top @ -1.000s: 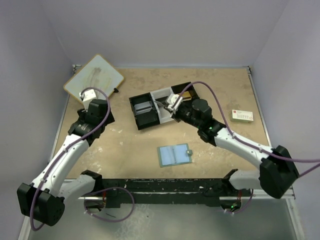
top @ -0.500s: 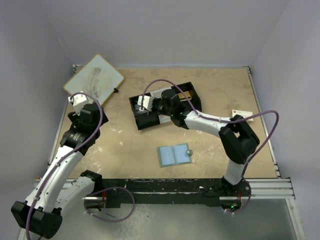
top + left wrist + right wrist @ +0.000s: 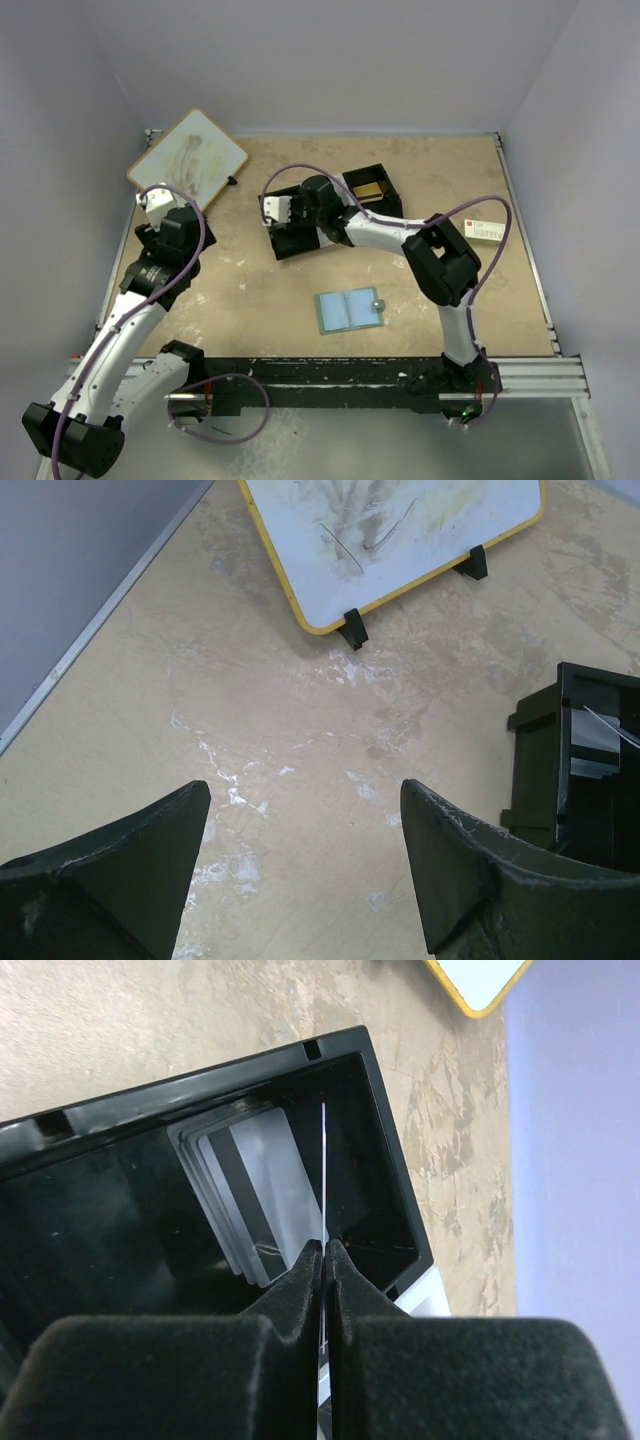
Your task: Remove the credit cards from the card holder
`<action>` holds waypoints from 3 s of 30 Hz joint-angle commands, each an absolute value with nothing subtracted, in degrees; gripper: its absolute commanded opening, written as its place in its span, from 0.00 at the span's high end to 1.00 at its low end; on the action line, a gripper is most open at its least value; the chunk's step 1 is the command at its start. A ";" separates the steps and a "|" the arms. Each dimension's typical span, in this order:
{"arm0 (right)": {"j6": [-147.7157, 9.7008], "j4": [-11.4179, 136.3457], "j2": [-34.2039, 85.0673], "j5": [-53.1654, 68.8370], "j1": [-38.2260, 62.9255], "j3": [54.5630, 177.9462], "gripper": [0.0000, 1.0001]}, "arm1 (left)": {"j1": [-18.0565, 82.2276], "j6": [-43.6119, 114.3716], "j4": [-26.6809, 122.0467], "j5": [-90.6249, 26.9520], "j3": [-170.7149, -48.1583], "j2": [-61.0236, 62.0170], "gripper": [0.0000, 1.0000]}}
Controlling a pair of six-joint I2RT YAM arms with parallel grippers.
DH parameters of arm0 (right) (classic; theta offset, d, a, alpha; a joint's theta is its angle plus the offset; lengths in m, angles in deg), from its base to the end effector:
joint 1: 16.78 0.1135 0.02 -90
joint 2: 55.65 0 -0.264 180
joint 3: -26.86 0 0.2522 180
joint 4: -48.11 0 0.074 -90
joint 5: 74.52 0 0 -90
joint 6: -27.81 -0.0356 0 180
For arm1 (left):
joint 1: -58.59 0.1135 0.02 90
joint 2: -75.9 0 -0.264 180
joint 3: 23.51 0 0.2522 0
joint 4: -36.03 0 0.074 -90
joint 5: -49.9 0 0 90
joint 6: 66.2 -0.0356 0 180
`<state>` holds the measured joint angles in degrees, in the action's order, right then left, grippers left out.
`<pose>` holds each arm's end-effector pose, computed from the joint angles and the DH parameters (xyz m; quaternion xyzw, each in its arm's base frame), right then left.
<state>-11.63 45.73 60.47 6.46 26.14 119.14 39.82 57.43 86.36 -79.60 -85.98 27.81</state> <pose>0.3393 0.3231 0.2087 -0.6303 0.5323 0.0274 0.5644 0.1683 -0.0333 0.3130 -0.2607 0.8115 0.0813 0.5166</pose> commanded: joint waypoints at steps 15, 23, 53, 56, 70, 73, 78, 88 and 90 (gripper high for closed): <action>-0.89 46.25 69.17 15.75 28.45 128.01 0.95 | 39.98 58.08 85.47 -81.23 -85.74 30.02 0.25; -0.64 45.73 68.18 15.44 28.66 126.02 0.76 | 40.01 57.97 85.49 -80.96 -85.68 30.13 0.25; -14.71 40.96 58.09 9.44 26.61 122.63 0.51 | 39.97 57.36 85.47 -79.46 -85.61 28.65 0.25; -18.86 36.57 54.05 10.78 26.30 119.72 0.50 | 39.97 57.45 85.47 -79.81 -85.61 28.99 0.25; -39.52 8.44 23.30 38.96 23.74 89.37 0.28 | 39.96 57.81 85.31 -82.08 -85.63 31.16 0.24; -45.46 8.86 16.38 48.15 21.27 84.44 0.06 | 39.95 58.40 85.45 -83.30 -85.65 31.31 0.24; -68.67 30.88 3.75 41.04 9.79 81.54 0.00 | 39.95 60.18 86.62 -86.44 -86.49 30.53 0.24; -74.17 50.87 -15.20 25.98 -4.69 85.39 0.00 | 39.89 60.98 87.76 -92.10 -90.84 31.28 0.24; -71.62 53.20 -17.45 25.90 -4.65 89.65 0.00 | 39.87 60.25 88.94 -93.03 -95.03 30.98 0.24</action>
<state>-73.66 48.02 -12.10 30.09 -4.59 80.04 39.82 60.68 88.86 -89.00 -86.78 30.45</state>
